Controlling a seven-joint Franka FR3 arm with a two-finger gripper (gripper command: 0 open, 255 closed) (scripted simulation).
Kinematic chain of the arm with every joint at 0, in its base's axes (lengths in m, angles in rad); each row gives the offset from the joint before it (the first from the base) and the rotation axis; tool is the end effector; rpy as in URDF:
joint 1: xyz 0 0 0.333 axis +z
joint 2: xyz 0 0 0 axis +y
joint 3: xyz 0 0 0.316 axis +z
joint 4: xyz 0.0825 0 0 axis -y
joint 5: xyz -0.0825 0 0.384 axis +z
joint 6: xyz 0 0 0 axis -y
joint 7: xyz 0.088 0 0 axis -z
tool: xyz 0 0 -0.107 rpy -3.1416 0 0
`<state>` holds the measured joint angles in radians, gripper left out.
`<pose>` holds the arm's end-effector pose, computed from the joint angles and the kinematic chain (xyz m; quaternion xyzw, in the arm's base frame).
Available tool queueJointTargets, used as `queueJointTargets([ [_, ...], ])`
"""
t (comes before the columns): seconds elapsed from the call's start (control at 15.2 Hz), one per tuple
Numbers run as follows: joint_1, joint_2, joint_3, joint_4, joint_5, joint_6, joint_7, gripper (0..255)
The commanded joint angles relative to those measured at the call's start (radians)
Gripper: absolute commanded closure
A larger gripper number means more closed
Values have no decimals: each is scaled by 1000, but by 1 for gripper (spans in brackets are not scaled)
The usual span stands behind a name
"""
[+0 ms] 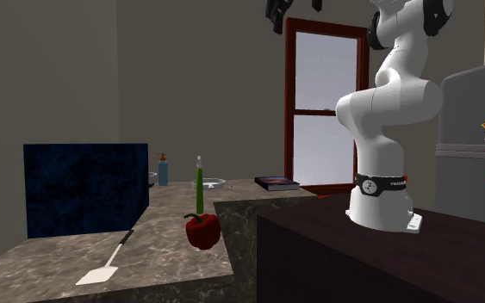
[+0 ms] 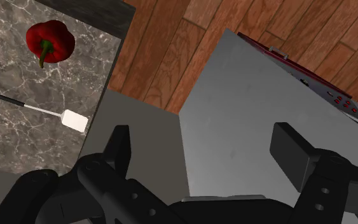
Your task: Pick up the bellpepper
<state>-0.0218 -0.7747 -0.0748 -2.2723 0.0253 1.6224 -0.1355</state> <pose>0.3140 -0.0367 0.6310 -0.9969 -0.0285 -0.0654 0.0320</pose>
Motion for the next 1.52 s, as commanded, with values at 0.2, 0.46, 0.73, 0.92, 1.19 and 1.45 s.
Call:
queueJointTargets([
  [0.2, -17, 45, -23, -48, -20, 77, -11, 0],
  [0.46, -39, 119, -54, -98, -44, 180, -24, 0],
  [0.73, -61, 210, -87, -132, -66, 285, -37, 0],
  [0.92, -76, 288, -113, -146, -79, 363, -47, 0],
  [1.19, -95, 405, -148, -150, -90, 464, -62, 0],
  [1.45, -111, 534, -183, -137, -90, 559, -79, 0],
])
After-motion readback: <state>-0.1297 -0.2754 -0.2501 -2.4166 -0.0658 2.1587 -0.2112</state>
